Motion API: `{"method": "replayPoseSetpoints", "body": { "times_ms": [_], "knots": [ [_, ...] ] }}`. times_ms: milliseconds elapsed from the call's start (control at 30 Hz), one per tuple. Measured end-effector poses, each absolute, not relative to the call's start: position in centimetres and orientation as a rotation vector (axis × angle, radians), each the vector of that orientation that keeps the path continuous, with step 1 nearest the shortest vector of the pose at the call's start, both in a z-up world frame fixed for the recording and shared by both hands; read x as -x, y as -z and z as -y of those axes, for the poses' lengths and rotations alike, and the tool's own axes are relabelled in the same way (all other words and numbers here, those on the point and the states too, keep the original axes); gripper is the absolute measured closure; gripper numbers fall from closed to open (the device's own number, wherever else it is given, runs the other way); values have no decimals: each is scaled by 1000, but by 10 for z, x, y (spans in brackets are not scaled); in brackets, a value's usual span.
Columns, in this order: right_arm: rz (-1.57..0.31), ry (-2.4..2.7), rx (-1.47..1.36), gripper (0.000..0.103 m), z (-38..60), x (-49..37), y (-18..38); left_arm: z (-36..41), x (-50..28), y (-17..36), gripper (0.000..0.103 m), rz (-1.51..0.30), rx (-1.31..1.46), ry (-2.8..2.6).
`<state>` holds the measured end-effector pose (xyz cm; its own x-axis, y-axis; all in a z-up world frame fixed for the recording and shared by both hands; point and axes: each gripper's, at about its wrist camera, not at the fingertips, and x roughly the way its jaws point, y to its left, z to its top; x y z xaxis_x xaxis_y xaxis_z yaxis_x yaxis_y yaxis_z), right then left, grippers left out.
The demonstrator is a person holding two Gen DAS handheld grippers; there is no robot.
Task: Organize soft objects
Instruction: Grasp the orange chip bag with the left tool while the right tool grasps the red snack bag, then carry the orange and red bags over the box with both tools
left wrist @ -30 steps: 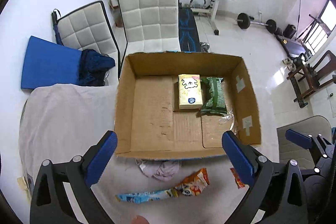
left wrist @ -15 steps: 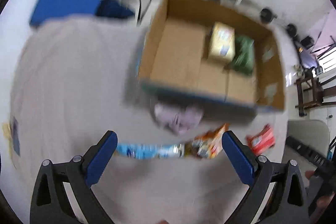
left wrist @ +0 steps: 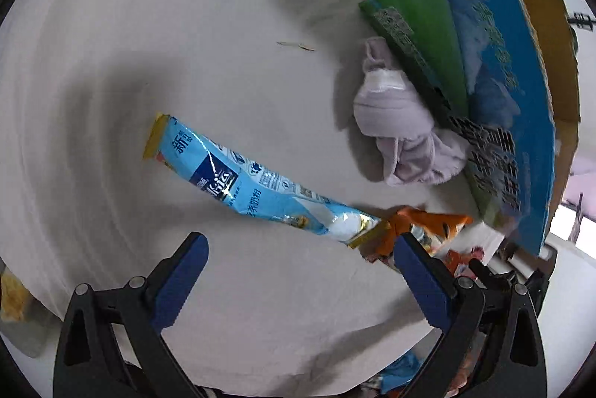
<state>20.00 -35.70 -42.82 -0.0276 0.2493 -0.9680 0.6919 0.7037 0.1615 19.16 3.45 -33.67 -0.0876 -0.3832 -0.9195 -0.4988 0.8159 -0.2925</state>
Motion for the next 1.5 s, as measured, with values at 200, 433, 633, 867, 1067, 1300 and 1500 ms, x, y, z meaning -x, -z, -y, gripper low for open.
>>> {"method": "replayPoseSetpoints", "body": {
  "times_ms": [200,433,633,867,1067,1300,1500],
  "knots": [
    [-1652,395,-729,28,345,-216,442,29,-207,310,1,-1648,372,60],
    [-1754,263,-511,35,323,-208,438,132,-206,291,1,-1551,-181,301],
    [-1783,212,-478,35,322,-194,435,183,-204,333,1,-1566,-509,375],
    [-1784,206,-450,37,322,-194,433,198,-208,360,58,-1600,-544,389],
    [-1775,172,-407,43,293,-184,427,164,-205,348,63,-1635,-288,337],
    [-1739,94,-399,46,294,-172,403,125,-190,326,63,-1650,-42,273],
    [-1682,16,-334,49,277,-172,360,89,-187,281,63,-1585,39,266]
  ]
}}
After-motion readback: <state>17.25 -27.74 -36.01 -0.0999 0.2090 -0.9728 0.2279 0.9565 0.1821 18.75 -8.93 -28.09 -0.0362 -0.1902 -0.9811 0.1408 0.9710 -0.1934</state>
